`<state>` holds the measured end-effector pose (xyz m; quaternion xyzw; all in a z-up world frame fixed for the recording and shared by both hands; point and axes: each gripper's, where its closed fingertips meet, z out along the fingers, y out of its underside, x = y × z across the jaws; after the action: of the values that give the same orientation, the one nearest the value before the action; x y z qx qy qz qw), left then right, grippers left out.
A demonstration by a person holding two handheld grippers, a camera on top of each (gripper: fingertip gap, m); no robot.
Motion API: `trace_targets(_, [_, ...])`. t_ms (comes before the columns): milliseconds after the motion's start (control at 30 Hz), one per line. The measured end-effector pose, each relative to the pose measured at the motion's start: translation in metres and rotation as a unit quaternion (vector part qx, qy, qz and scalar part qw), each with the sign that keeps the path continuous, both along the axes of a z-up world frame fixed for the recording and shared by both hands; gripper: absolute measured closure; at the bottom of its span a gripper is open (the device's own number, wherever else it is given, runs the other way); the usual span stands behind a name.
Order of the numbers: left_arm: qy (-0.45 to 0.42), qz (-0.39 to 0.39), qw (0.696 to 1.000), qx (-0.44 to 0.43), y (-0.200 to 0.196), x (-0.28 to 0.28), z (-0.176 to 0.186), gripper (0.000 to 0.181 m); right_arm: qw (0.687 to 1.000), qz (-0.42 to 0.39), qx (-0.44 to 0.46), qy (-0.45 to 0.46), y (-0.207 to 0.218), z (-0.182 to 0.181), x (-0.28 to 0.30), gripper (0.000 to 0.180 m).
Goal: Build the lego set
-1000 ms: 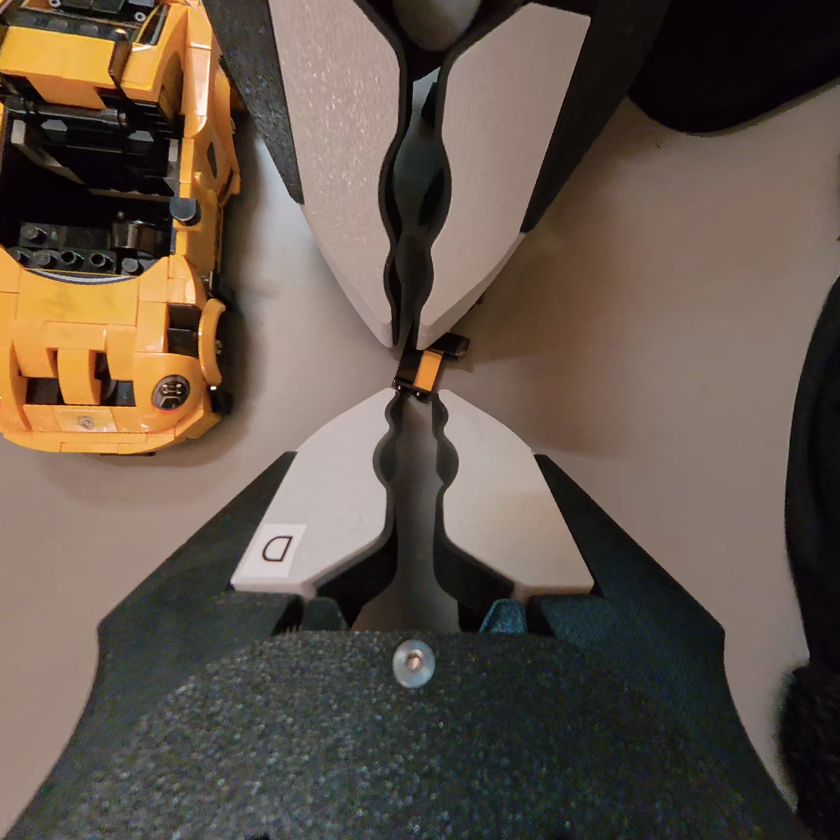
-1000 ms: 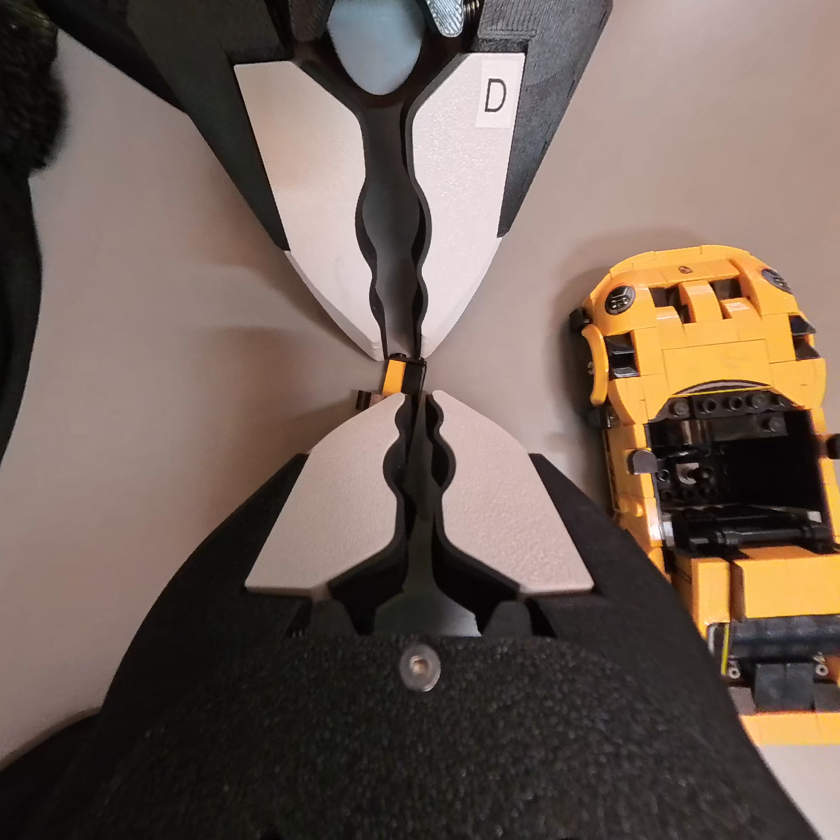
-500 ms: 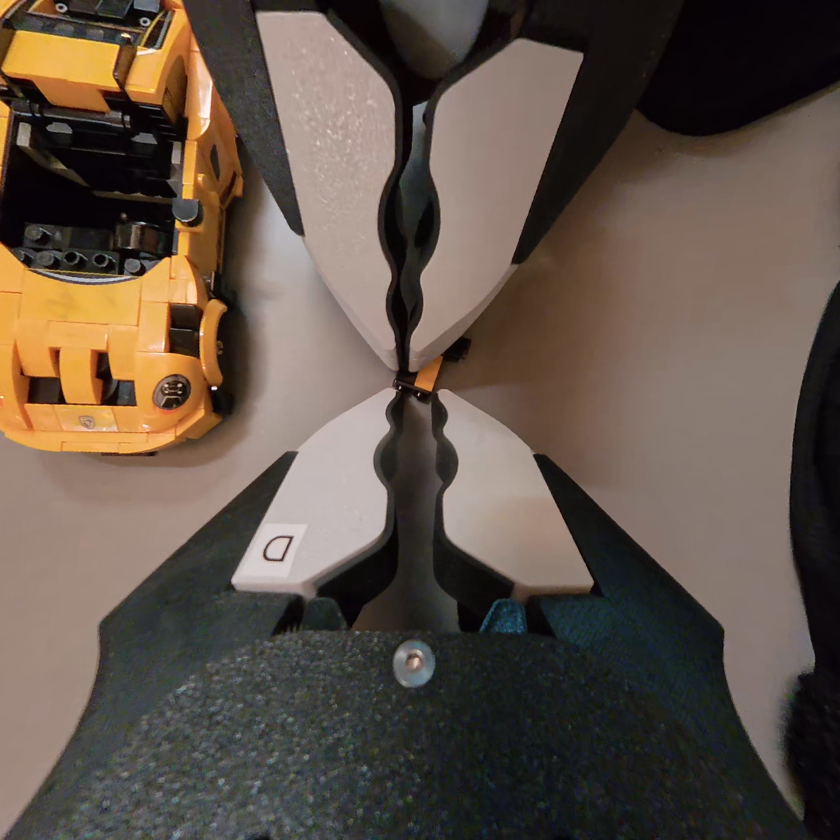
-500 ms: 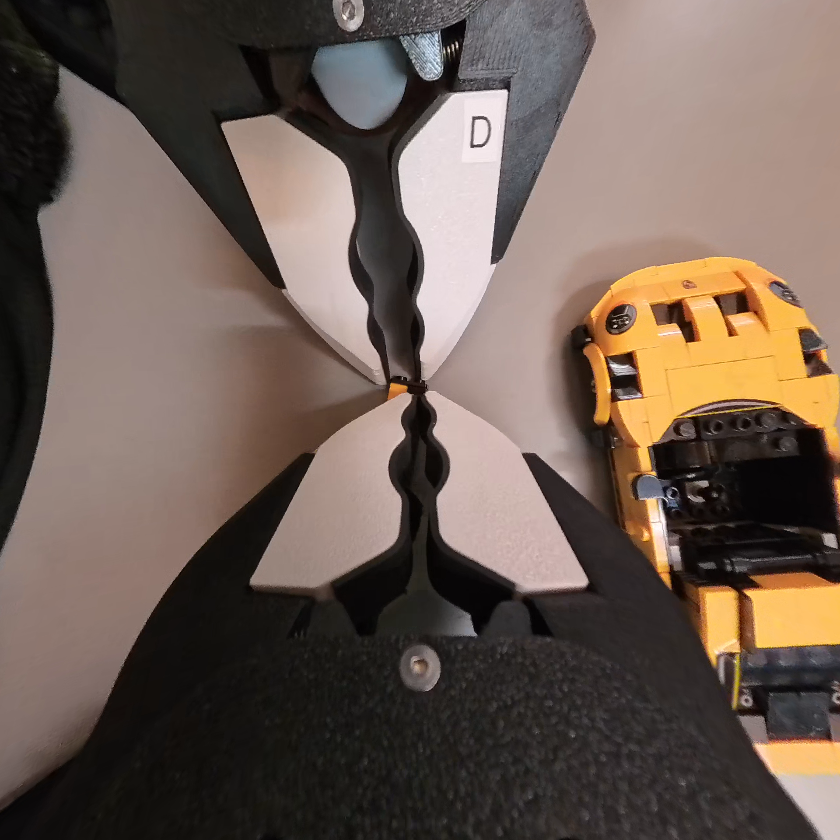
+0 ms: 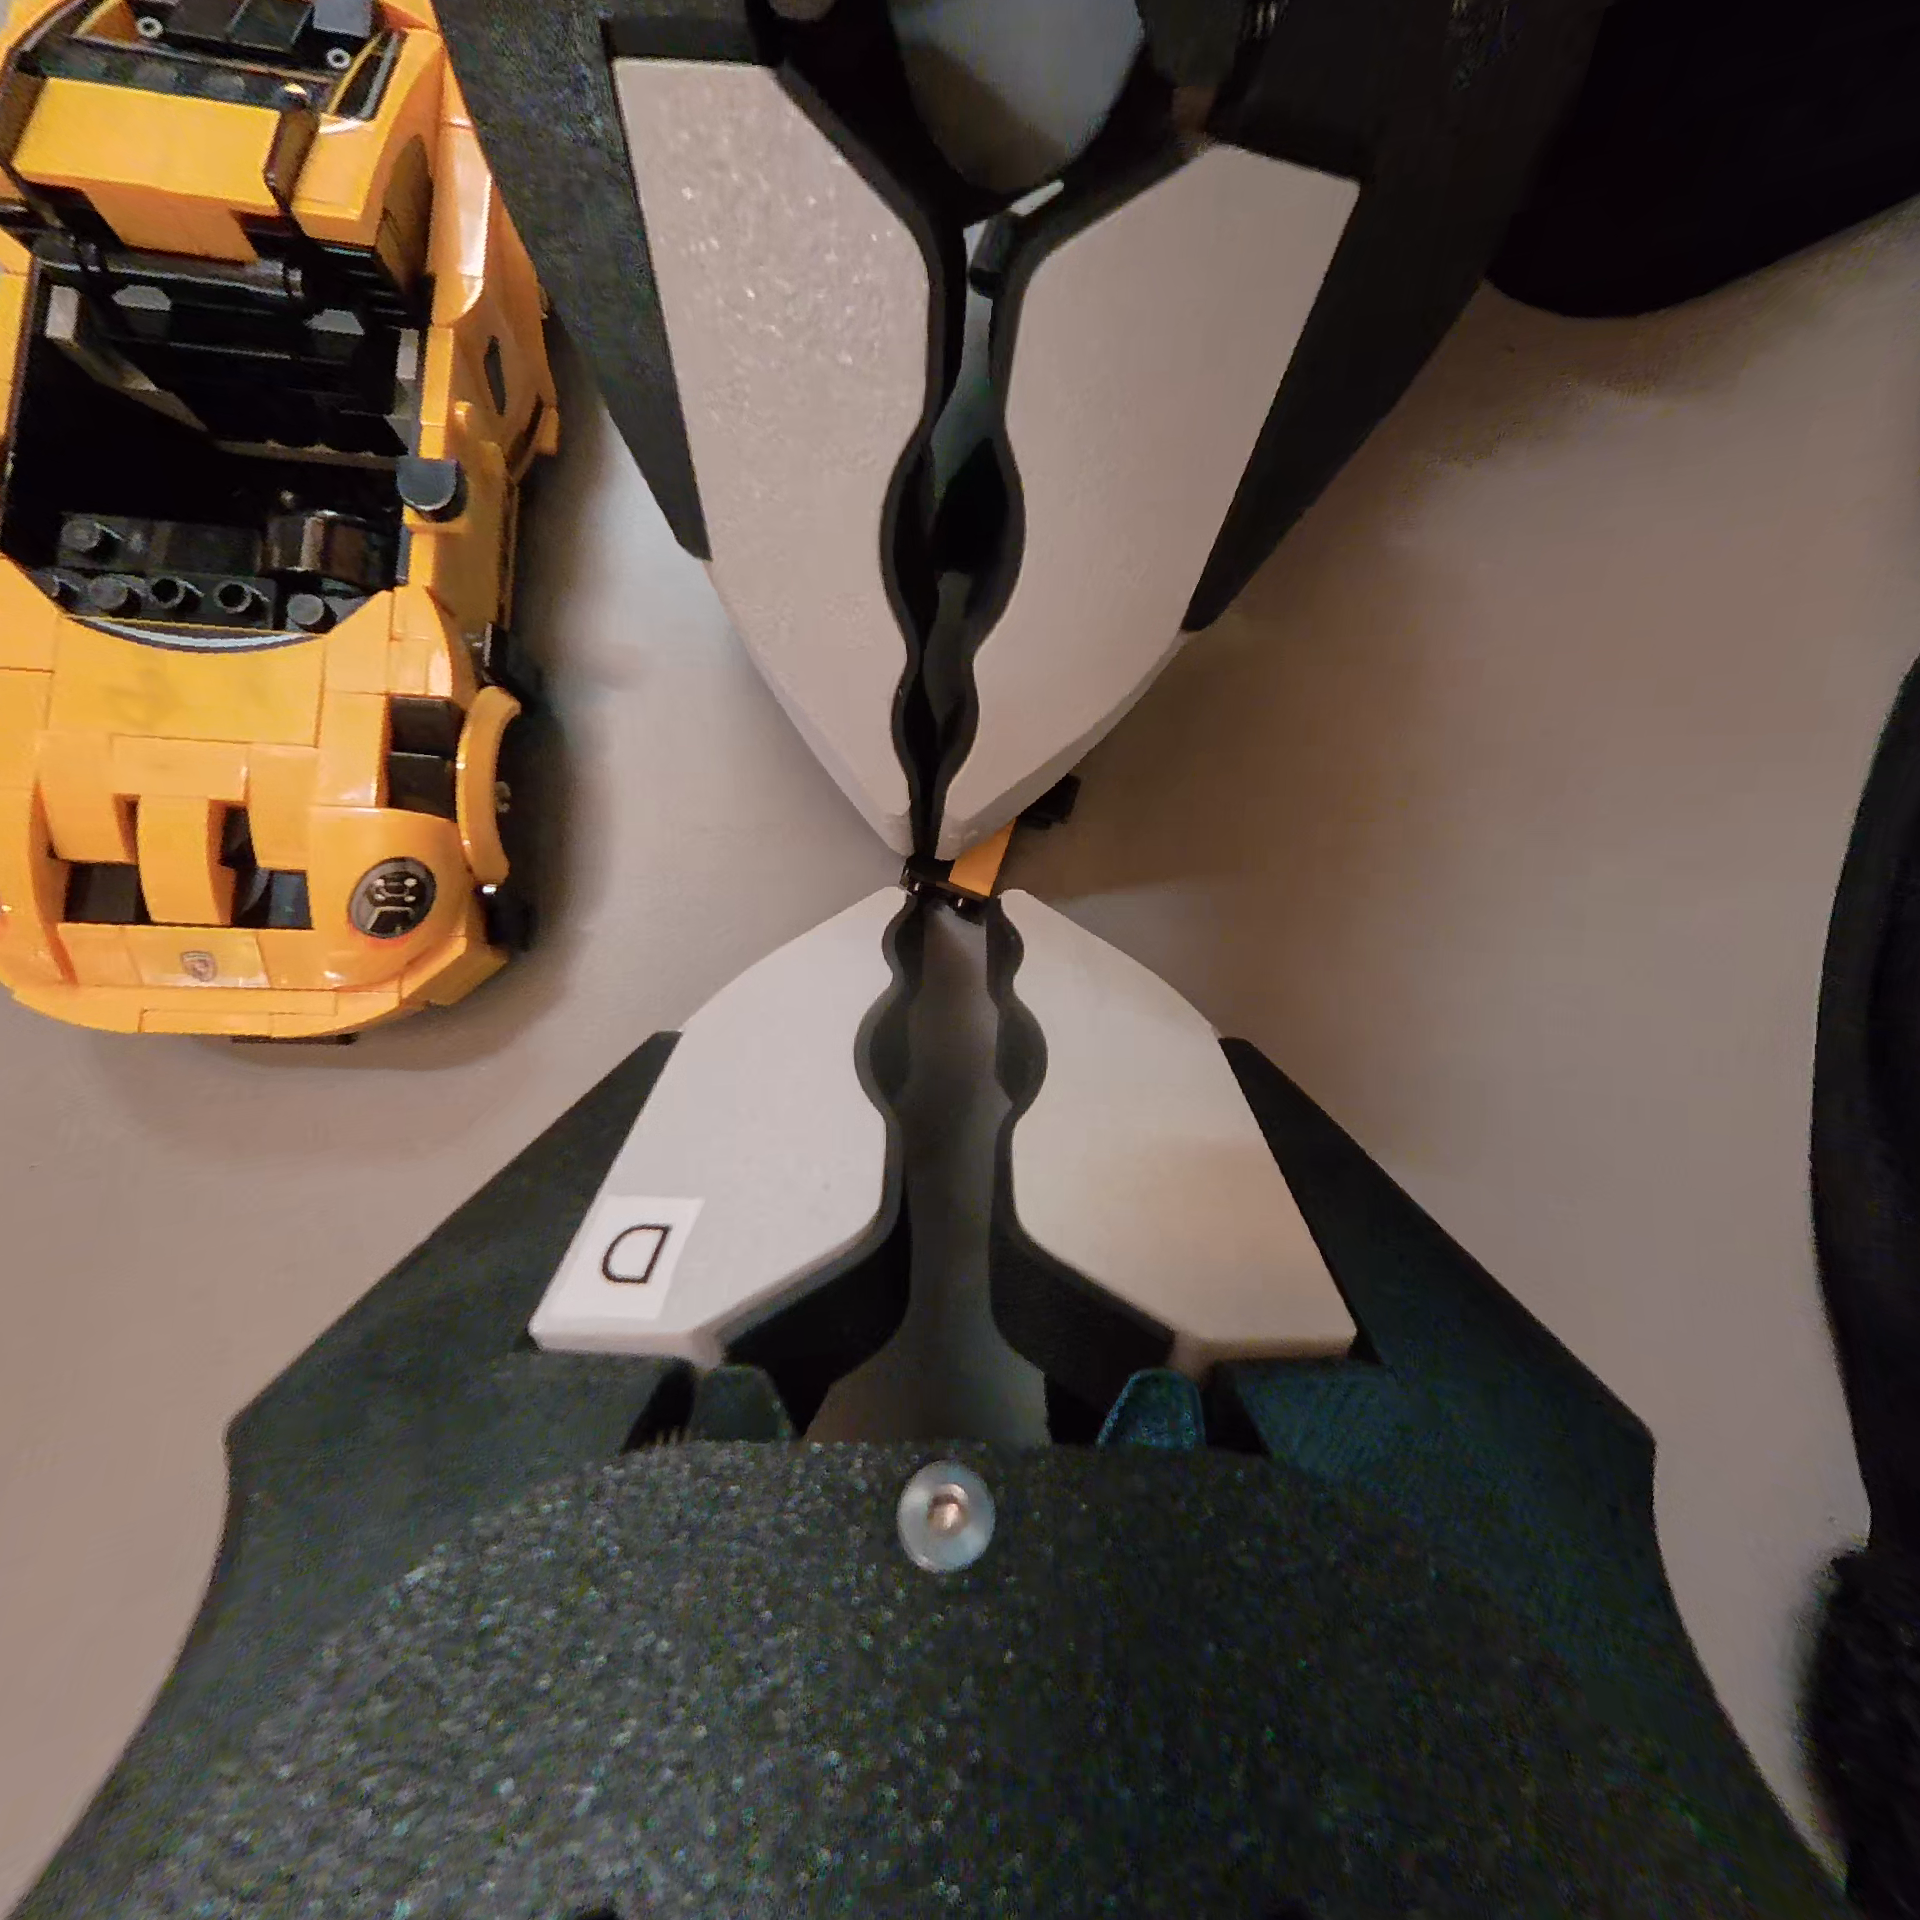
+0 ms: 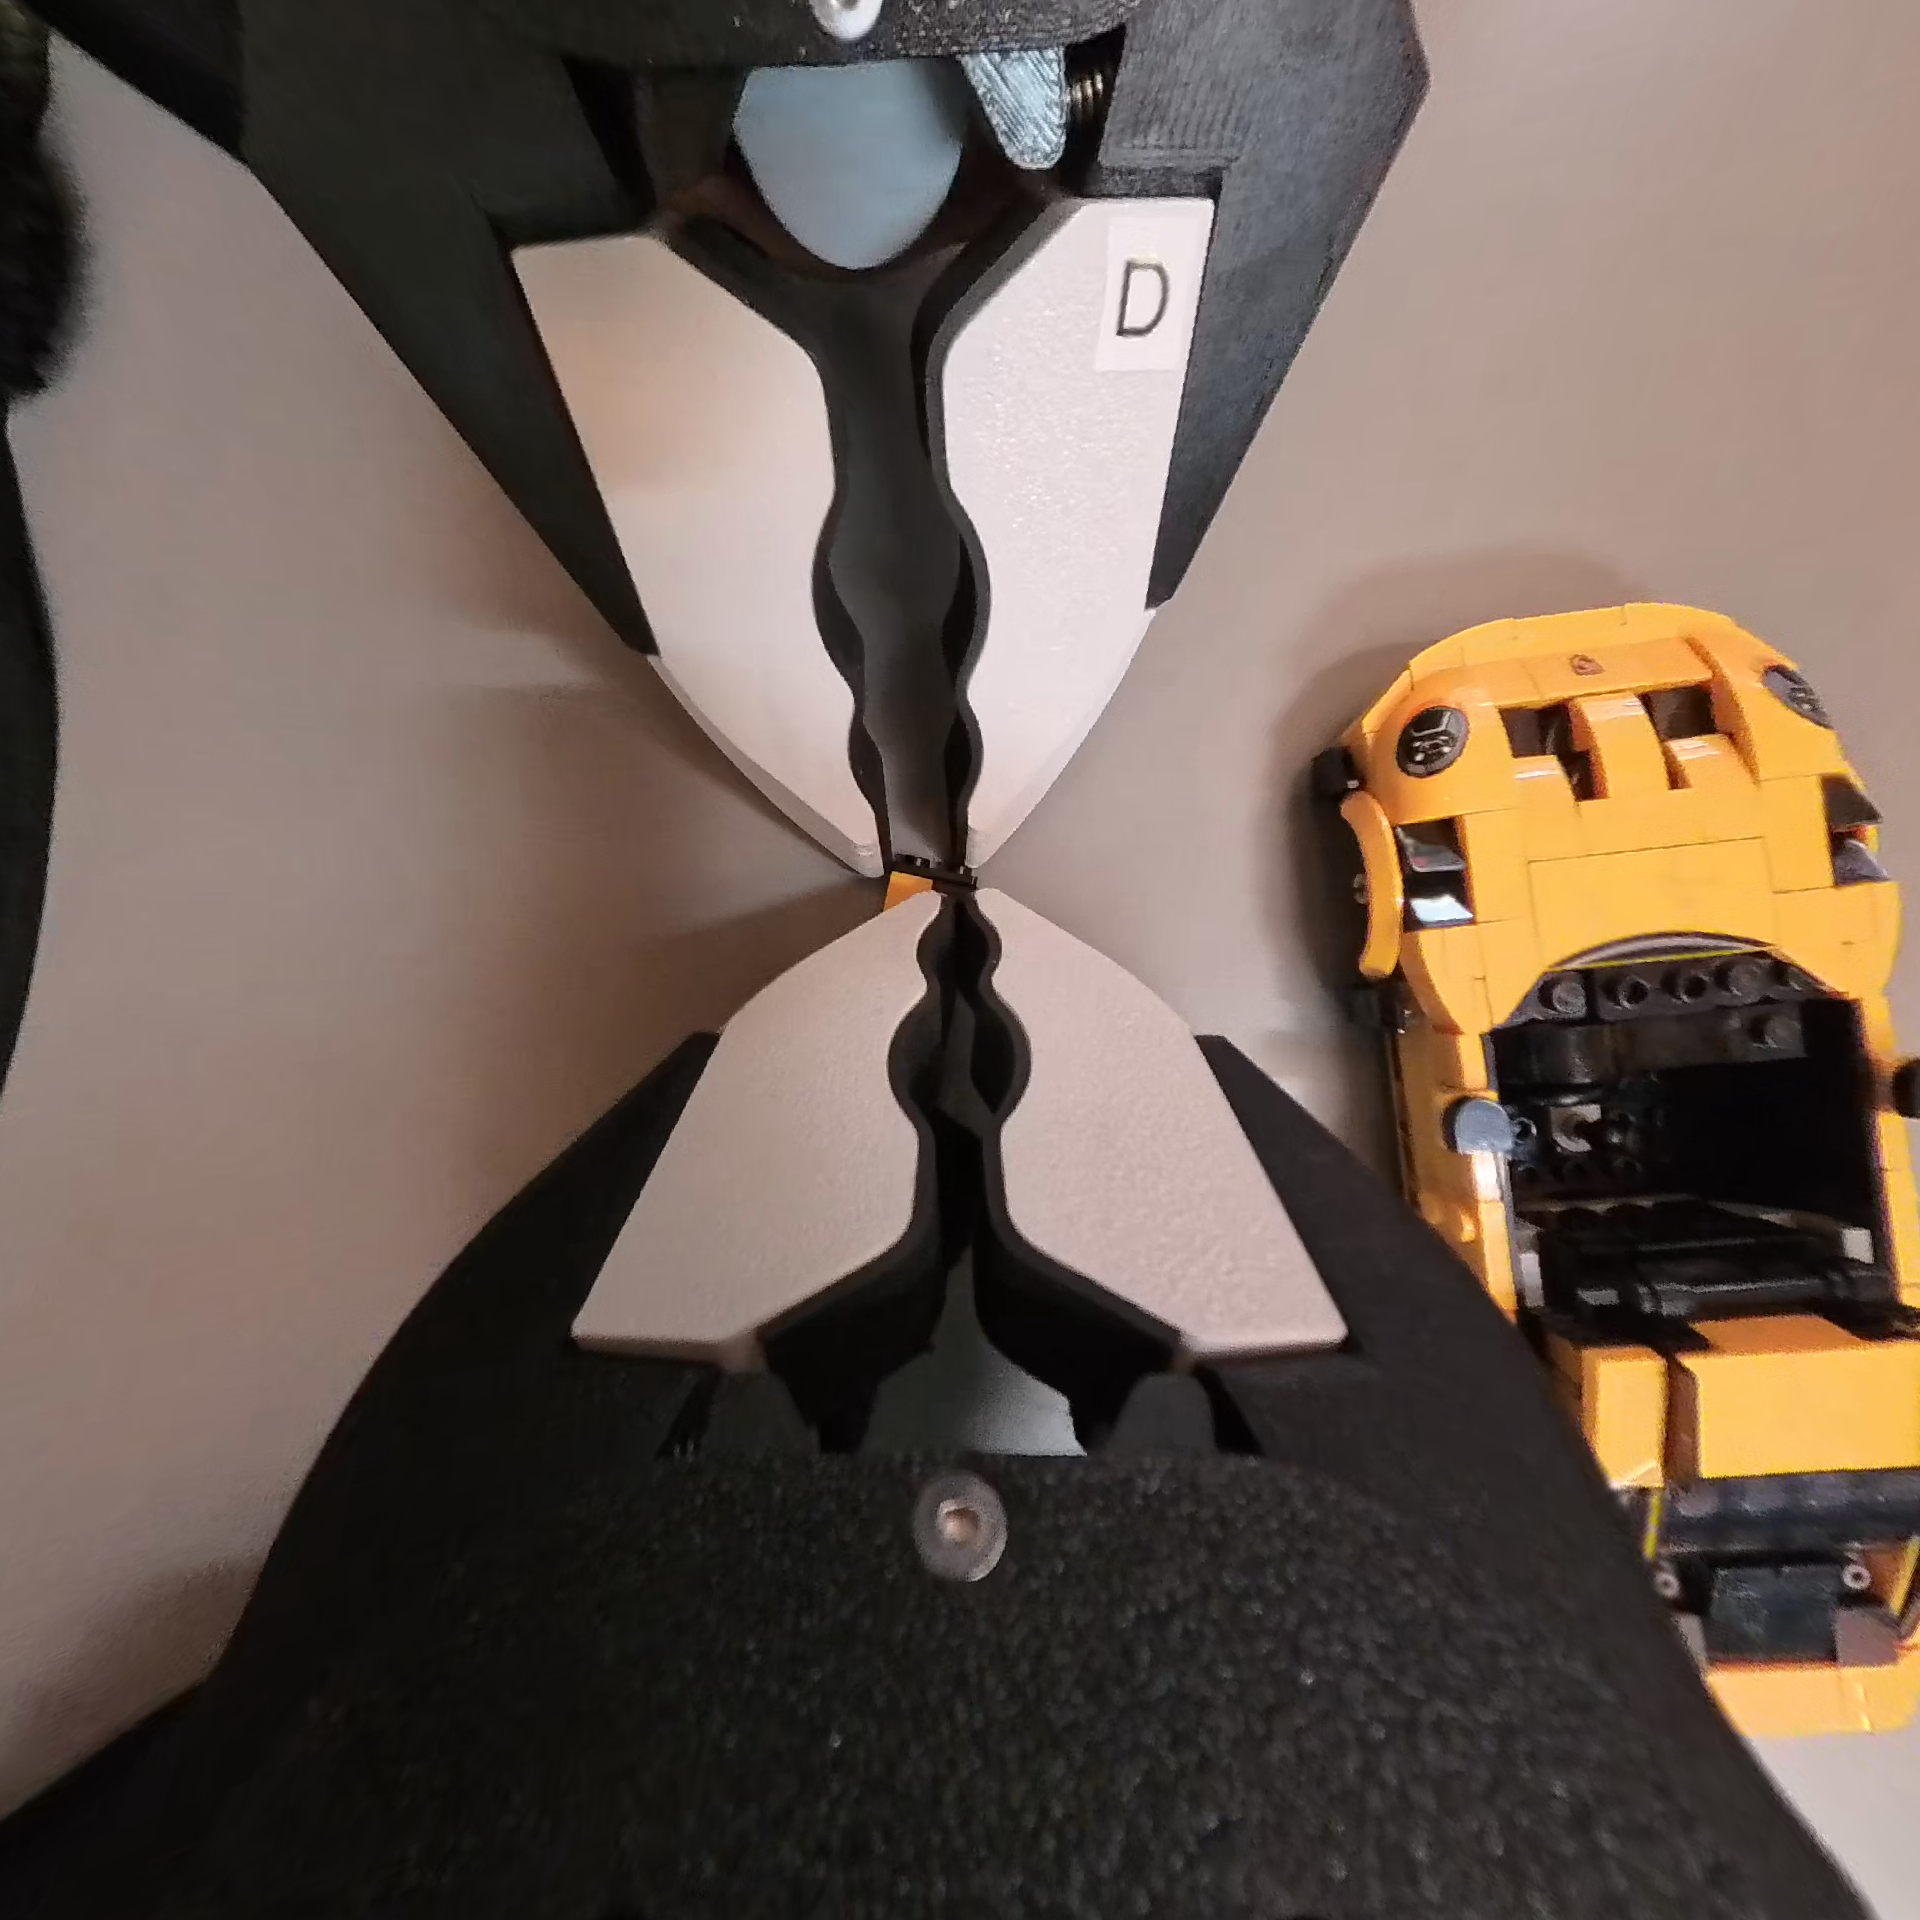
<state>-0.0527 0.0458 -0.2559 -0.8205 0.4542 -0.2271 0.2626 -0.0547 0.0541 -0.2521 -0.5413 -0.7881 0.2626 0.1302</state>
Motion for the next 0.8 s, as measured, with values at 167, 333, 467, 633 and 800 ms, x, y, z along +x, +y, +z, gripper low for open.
trace_targets(167, [-0.001, 0.0, 1.0, 0.0, 0.0, 0.0, 0.0, 0.17, 1.0, -0.006, 0.006, 0.005, 0.0, 0.0, 0.0, 0.18])
trace_targets(333, [-0.006, 0.001, 1.0, -0.001, 0.0, 0.0, 0.0, 0.17, 0.999, -0.027, -0.011, 0.045, 0.0, 0.008, -0.003, 0.18])
trace_targets(467, [-0.025, -0.001, 1.0, -0.001, -0.001, 0.002, 0.005, 0.167, 0.988, -0.087, -0.044, 0.123, 0.019, 0.05, 0.001, 0.18])
trace_targets(633, [-0.023, 0.0, 1.0, 0.004, 0.0, 0.001, 0.005, 0.167, 0.985, -0.128, -0.01, 0.112, 0.036, 0.052, 0.043, 0.18])
trace_targets(800, [-0.018, 0.001, 1.0, 0.014, 0.002, 0.001, 0.005, 0.166, 0.986, -0.163, -0.012, 0.039, 0.024, 0.023, 0.087, 0.17])
